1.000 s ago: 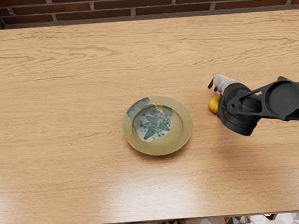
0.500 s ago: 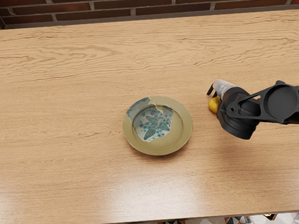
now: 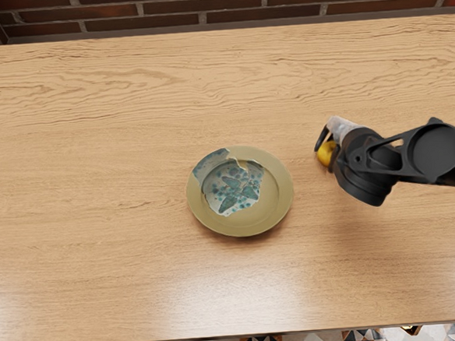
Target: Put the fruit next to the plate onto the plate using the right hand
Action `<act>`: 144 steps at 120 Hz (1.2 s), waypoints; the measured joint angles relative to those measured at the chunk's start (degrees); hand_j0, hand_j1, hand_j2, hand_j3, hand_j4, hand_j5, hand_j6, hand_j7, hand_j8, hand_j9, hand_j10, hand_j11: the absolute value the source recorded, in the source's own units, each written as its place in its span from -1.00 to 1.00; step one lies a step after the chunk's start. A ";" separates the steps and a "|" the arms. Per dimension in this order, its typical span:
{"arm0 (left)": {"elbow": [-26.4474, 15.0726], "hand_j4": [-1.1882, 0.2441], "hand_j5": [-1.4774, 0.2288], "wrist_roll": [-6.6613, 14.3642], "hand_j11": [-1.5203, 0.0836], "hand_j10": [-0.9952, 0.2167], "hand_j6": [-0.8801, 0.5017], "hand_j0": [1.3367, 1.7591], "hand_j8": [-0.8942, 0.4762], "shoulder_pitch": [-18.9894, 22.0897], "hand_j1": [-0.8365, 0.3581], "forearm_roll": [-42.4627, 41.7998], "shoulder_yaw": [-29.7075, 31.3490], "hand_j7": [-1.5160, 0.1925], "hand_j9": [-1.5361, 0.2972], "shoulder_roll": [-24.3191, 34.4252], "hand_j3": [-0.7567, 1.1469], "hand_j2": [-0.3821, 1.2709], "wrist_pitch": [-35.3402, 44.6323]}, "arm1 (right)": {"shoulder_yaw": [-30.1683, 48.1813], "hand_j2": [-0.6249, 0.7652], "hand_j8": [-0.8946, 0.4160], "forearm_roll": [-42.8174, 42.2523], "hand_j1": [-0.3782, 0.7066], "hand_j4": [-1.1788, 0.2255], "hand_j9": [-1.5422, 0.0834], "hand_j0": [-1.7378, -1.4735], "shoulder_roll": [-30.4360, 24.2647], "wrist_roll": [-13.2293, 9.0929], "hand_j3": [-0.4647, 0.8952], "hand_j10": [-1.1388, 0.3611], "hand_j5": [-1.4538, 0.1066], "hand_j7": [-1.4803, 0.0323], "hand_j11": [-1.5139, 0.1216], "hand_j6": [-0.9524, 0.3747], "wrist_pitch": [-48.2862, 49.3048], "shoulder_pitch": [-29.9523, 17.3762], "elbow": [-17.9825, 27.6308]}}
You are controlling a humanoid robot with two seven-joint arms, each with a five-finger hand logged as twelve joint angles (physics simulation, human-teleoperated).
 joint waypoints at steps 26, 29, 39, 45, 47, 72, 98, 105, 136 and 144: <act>0.00 0.65 0.72 0.00 0.88 0.63 0.26 0.52 0.30 0.00 0.97 0.00 -0.01 0.76 0.67 0.00 -0.21 -0.54 0.00 | 14.01 0.16 -0.12 0.26 0.23 -0.22 -0.49 -0.27 -7.32 0.08 -0.32 -0.36 -0.56 -0.49 -0.55 -0.05 11.40 -0.68 -1.32; 0.00 0.65 0.72 0.00 0.88 0.63 0.26 0.52 0.30 0.00 0.97 0.00 -0.01 0.76 0.67 0.00 -0.21 -0.54 0.00 | 16.90 0.16 -0.12 0.35 0.23 -0.22 -0.49 -0.27 -8.62 0.08 -0.32 -0.36 -0.56 -0.49 -0.55 -0.05 14.24 -1.28 -1.36; 0.00 0.65 0.72 0.00 0.88 0.63 0.26 0.52 0.30 0.00 0.97 0.01 -0.01 0.76 0.67 0.00 -0.21 -0.54 0.00 | 25.18 0.19 -0.11 2.37 0.25 -0.20 -0.51 -0.28 -12.17 0.11 -0.32 -0.36 -0.57 -0.51 -0.56 -0.03 23.90 -3.04 -1.46; 0.00 0.65 0.72 0.01 0.88 0.63 0.26 0.52 0.30 0.00 0.97 0.01 -0.01 0.76 0.67 0.00 -0.21 -0.54 0.00 | 28.31 0.20 -0.11 3.81 0.26 -0.21 -0.52 -0.28 -13.21 0.13 -0.32 -0.35 -0.57 -0.52 -0.57 -0.02 28.13 -3.60 -1.50; 0.00 0.65 0.72 0.00 0.88 0.63 0.26 0.52 0.30 0.00 0.97 0.01 -0.01 0.76 0.67 0.00 -0.21 -0.54 0.00 | 29.12 0.20 -0.10 4.17 0.26 -0.21 -0.52 -0.28 -13.32 0.13 -0.32 -0.35 -0.57 -0.52 -0.57 -0.02 29.16 -3.74 -1.51; 0.00 0.65 0.72 0.01 0.88 0.63 0.26 0.52 0.30 0.00 0.97 0.01 -0.01 0.76 0.67 0.00 -0.21 -0.54 0.00 | 34.68 0.27 -0.12 5.95 0.23 -0.23 -0.54 -0.30 -7.28 0.09 -0.32 -0.38 -0.61 -0.53 -0.58 -0.04 34.04 -4.82 -1.76; 0.00 0.65 0.72 0.01 0.88 0.63 0.26 0.52 0.30 0.00 0.97 0.01 -0.01 0.76 0.67 0.00 -0.21 -0.54 0.00 | 35.17 0.27 -0.12 6.10 0.25 -0.19 -0.53 -0.32 -1.23 0.11 -0.32 -0.38 -0.62 -0.54 -0.57 -0.03 34.50 -6.57 -3.45; 0.00 0.65 0.72 0.02 0.88 0.63 0.26 0.52 0.30 0.00 0.97 0.01 -0.01 0.76 0.67 0.00 -0.21 -0.54 0.00 | 35.03 0.27 -0.13 6.06 0.24 -0.20 -0.52 -0.32 -0.80 0.11 -0.32 -0.39 -0.62 -0.54 -0.56 -0.05 34.56 -7.30 -3.55; 0.00 0.65 0.72 0.04 0.88 0.63 0.26 0.52 0.30 -0.14 0.97 -0.01 0.00 0.76 0.67 0.00 -0.21 -0.54 0.00 | 35.29 0.02 0.15 5.49 -0.49 0.33 0.36 -0.37 -2.29 0.13 -0.32 0.11 0.30 0.39 0.31 0.22 34.63 -8.66 -2.59; -0.02 0.65 0.72 0.02 0.88 0.63 0.26 0.52 0.30 -0.73 0.97 -0.01 -0.01 0.76 0.67 0.00 -0.21 -0.54 0.00 | 37.52 -0.01 0.21 5.90 -0.62 0.43 0.51 -0.38 -7.23 0.14 -0.32 0.23 0.46 0.55 0.46 0.28 38.44 -8.28 0.17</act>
